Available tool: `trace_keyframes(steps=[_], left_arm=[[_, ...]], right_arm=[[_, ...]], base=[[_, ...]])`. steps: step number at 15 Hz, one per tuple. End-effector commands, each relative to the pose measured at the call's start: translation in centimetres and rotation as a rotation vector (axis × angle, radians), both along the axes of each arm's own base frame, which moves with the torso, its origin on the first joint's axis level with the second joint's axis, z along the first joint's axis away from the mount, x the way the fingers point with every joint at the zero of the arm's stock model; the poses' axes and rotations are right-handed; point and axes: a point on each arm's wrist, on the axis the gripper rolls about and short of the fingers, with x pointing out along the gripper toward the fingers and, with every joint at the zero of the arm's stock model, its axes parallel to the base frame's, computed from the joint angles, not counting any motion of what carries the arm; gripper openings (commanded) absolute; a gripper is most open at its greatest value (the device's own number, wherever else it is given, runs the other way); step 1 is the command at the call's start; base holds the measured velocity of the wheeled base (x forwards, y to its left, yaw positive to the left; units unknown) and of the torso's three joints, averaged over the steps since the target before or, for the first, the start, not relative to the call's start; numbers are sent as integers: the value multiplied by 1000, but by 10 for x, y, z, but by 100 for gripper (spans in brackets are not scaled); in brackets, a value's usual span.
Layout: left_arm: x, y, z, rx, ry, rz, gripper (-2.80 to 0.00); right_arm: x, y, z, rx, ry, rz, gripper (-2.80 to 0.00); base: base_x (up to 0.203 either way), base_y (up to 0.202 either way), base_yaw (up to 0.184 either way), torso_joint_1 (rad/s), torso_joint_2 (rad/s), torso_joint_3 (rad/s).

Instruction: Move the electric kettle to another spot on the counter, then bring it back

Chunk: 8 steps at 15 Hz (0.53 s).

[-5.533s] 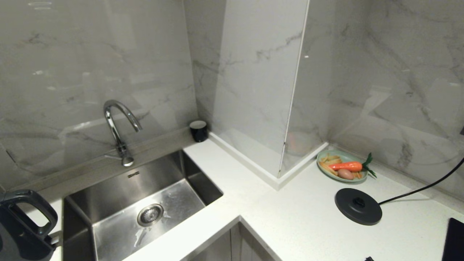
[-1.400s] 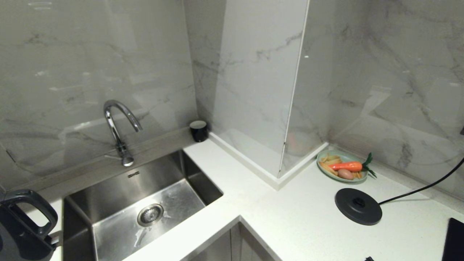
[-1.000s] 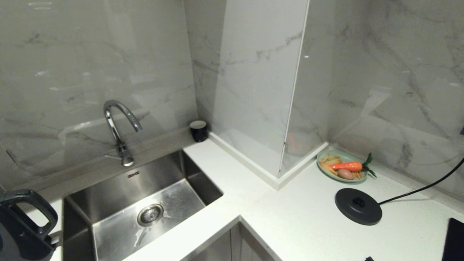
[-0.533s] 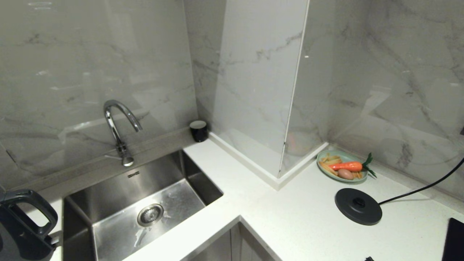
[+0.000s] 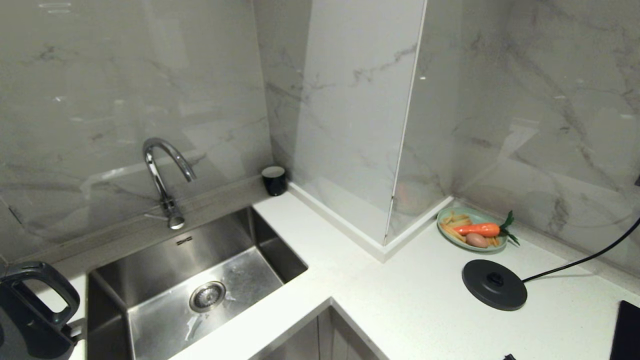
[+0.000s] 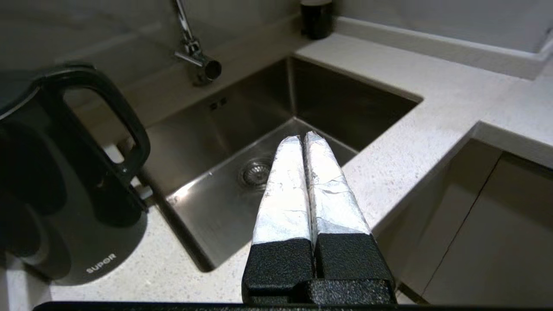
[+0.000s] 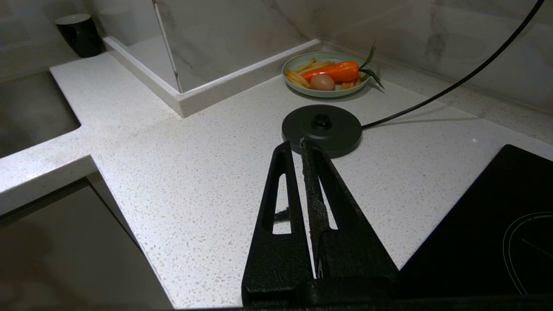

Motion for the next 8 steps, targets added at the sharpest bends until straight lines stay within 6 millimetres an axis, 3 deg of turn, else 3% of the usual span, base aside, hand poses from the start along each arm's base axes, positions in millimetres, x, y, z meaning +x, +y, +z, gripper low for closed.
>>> trace_keyframes(steps=[1, 8], left_arm=[[1, 0, -1, -17, 5, 0, -280], [0, 0, -2, -23, 0, 0, -280]], right_arm=[[0, 0, 0, 0, -1, 0, -280], [0, 0, 0, 0, 0, 0, -280]], base=[[0, 0, 0, 0, 0, 0], [0, 0, 0, 0, 0, 0]])
